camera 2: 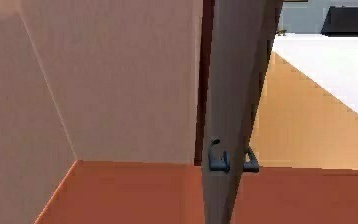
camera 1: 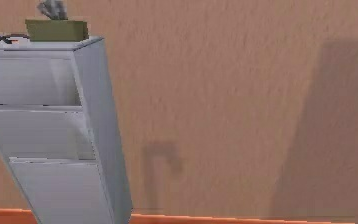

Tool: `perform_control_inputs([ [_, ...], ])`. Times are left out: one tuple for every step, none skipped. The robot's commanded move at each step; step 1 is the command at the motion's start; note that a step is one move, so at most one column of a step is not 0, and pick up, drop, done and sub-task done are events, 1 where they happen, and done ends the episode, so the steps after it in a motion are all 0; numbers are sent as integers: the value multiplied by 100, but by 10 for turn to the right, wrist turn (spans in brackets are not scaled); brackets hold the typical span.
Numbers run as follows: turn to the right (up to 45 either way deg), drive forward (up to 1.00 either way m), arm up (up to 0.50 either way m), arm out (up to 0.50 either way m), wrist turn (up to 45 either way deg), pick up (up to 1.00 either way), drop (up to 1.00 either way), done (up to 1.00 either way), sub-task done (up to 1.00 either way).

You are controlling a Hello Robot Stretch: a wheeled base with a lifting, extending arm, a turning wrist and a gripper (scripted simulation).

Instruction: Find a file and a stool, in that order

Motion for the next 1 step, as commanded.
perform_control_inputs([
  [450, 0, 0, 0, 0, 0, 0, 0, 0],
])
